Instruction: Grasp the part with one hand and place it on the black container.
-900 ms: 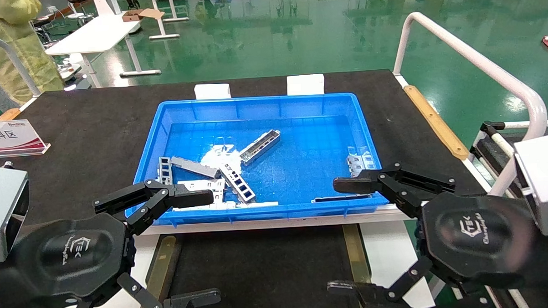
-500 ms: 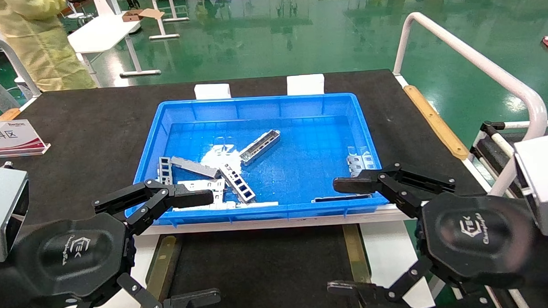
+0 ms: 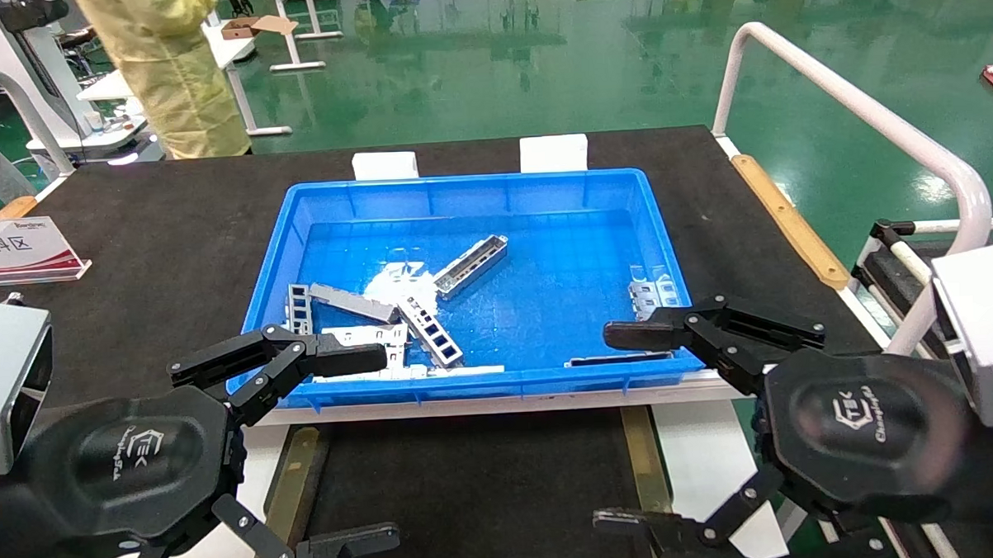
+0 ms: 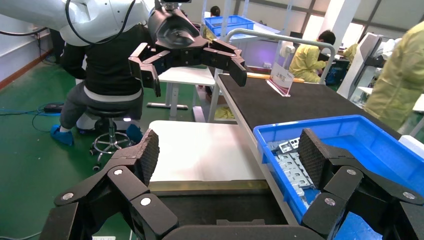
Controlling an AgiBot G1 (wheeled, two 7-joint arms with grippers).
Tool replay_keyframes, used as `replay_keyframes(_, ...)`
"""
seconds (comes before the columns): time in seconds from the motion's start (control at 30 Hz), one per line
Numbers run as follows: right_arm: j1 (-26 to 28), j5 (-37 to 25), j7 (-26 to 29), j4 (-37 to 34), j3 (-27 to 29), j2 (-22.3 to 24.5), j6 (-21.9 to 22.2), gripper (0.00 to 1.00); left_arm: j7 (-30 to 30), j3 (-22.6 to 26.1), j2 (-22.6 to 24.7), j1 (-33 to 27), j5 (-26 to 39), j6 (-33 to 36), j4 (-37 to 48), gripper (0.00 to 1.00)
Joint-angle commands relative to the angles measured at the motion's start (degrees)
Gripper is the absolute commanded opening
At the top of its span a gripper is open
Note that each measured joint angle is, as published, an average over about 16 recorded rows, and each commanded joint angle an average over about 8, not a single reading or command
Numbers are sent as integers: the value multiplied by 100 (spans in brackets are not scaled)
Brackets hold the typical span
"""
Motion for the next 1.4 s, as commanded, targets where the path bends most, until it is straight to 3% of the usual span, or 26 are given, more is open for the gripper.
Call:
replay_keyframes(0.03, 0, 0, 0, 0, 0, 0, 0, 100, 0, 0, 0, 0, 0, 0, 0, 100)
replay_keyframes(0.93, 2, 1, -2, -4, -3, 0, -2, 100, 107, 27, 31, -145, 228, -115, 180, 100)
replay_keyframes(1.4, 4, 3, -4, -5, -6, 1, -1, 100, 832, 266, 843, -754, 1062, -743, 1600, 100)
